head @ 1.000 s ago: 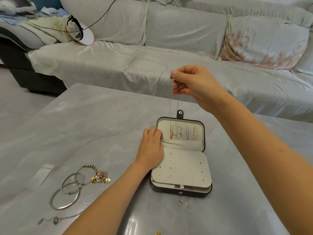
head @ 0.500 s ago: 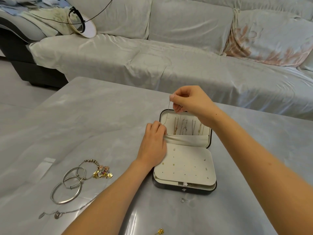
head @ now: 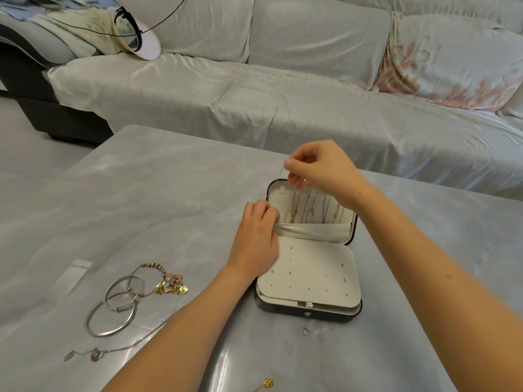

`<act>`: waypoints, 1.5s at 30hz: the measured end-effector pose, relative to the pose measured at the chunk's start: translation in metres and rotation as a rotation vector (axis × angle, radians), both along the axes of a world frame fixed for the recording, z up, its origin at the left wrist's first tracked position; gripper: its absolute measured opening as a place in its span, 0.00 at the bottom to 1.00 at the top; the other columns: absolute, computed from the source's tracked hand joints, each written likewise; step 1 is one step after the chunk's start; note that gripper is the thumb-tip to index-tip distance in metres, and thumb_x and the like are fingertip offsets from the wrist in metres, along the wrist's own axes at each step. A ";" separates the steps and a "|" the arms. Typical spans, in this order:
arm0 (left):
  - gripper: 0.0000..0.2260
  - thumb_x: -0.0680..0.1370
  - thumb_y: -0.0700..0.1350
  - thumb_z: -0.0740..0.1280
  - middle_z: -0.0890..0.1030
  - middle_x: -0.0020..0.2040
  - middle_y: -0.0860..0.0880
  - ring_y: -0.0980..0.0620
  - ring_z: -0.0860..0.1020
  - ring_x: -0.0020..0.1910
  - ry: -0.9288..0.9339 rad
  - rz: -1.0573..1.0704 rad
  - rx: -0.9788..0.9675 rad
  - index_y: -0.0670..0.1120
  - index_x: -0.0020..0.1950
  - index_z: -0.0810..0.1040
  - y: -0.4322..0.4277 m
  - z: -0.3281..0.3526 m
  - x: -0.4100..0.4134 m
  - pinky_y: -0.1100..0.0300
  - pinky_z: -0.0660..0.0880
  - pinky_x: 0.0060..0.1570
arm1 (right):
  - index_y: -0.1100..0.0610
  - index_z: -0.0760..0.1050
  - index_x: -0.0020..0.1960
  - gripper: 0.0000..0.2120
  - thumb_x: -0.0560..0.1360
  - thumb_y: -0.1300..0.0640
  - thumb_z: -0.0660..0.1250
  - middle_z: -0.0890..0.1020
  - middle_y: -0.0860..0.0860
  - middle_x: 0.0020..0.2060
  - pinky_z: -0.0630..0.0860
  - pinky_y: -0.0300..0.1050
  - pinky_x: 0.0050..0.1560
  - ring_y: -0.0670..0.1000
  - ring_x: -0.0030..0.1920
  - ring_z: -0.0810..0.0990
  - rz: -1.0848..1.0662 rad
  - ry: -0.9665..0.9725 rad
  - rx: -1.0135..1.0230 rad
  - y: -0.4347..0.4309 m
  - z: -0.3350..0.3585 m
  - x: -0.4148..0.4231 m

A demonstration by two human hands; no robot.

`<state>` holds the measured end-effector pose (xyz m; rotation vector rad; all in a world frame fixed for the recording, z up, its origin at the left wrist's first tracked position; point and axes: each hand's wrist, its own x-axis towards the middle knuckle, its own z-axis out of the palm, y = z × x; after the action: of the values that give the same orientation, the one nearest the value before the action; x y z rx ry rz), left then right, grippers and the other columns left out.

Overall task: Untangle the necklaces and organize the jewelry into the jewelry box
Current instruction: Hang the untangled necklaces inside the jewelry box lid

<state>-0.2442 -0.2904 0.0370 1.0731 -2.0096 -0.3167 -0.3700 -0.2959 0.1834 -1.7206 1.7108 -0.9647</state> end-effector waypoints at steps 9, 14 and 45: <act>0.13 0.70 0.41 0.49 0.71 0.44 0.47 0.52 0.65 0.45 0.037 -0.004 -0.001 0.40 0.42 0.73 -0.001 -0.002 0.000 0.64 0.64 0.41 | 0.57 0.79 0.50 0.12 0.78 0.53 0.59 0.83 0.52 0.44 0.68 0.44 0.39 0.54 0.47 0.78 -0.119 0.740 -0.189 -0.006 -0.055 0.013; 0.14 0.70 0.41 0.49 0.71 0.44 0.46 0.49 0.66 0.45 0.046 -0.007 0.008 0.39 0.42 0.72 -0.002 -0.003 -0.001 0.60 0.66 0.42 | 0.60 0.77 0.35 0.11 0.74 0.55 0.65 0.79 0.55 0.28 0.53 0.38 0.26 0.57 0.29 0.78 -0.257 0.824 -0.322 -0.007 -0.075 0.021; 0.09 0.66 0.32 0.59 0.69 0.40 0.46 0.49 0.66 0.40 -0.022 0.095 -0.081 0.42 0.40 0.75 -0.003 -0.002 0.000 0.59 0.63 0.31 | 0.45 0.76 0.56 0.16 0.69 0.46 0.70 0.77 0.47 0.54 0.59 0.48 0.57 0.52 0.60 0.69 -0.236 0.607 -0.045 -0.018 -0.063 -0.006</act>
<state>-0.2444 -0.2933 0.0347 1.1213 -1.9664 -0.1728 -0.3762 -0.3139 0.1204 -2.0090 2.3274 -0.6032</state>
